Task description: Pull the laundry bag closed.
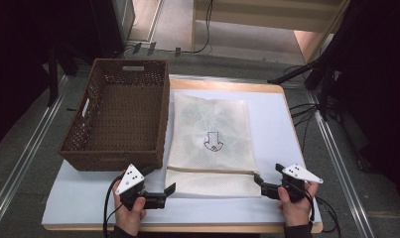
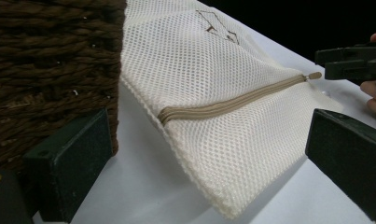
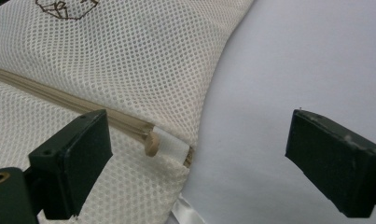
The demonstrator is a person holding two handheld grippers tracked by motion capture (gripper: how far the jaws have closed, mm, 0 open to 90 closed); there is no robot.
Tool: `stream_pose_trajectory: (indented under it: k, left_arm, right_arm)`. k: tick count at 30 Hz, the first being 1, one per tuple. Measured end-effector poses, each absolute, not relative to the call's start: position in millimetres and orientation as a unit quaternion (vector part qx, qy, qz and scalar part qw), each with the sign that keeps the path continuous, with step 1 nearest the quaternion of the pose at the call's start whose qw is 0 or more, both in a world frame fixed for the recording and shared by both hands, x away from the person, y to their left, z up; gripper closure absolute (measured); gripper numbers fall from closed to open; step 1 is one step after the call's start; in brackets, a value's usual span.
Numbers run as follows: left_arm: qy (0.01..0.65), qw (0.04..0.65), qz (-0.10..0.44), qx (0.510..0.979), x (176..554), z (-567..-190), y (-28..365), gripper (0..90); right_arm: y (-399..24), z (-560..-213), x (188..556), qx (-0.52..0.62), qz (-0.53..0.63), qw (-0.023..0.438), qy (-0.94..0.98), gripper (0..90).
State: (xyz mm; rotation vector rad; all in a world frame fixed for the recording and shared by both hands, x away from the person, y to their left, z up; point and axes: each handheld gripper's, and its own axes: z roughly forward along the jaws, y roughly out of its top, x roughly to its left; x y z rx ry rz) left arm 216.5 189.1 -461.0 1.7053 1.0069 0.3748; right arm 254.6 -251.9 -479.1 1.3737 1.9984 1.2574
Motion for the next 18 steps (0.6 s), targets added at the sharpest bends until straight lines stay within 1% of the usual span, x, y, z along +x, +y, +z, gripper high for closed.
stream_pose_trajectory:
  k: [6,18]
  left_arm:
    - [0.426,0.523,0.167,0.719,215.8,-459.9,197.6,0.9]
    - [0.426,0.514,0.206,0.716,213.3,-454.9,222.5,0.9]
  right_arm:
    - [-260.6,-479.1,256.2,0.495,0.452,0.205,0.713,5.6]
    - [-274.1,-478.9,259.1,0.501,0.448,0.212,0.709,3.9]
